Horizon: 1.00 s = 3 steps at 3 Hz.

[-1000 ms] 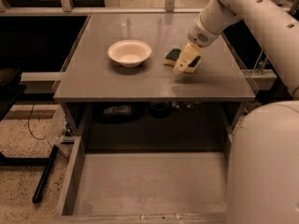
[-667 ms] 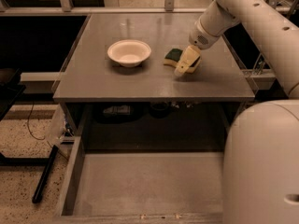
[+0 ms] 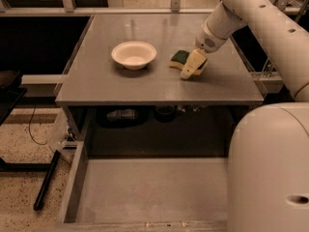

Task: Place sponge into top drawer

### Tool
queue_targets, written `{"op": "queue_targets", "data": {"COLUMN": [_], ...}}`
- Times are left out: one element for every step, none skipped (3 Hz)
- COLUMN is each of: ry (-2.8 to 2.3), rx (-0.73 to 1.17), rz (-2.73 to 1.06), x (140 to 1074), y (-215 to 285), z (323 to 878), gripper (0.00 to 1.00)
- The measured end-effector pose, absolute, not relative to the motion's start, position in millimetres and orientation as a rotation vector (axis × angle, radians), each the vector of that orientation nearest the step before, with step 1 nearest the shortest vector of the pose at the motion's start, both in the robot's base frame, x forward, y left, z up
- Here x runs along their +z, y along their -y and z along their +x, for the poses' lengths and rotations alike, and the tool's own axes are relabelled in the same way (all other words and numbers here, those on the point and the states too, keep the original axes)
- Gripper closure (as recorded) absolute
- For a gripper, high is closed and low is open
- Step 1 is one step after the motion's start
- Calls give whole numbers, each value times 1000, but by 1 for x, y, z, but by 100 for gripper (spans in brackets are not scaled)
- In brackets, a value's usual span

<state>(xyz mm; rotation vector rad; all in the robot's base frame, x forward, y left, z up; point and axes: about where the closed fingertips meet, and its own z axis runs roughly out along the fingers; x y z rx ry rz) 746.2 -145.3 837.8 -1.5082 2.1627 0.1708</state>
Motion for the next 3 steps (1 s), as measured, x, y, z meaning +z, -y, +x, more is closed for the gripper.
{"op": "queue_targets", "data": {"ry": [-2163,-2163,-2163], "rx": [171,171,171], "rz": [-1508,-1508,-1508], "x": [838,838,838], "y": [145,145,145], "z": [746,746,746], "gripper": [41,65,88]}}
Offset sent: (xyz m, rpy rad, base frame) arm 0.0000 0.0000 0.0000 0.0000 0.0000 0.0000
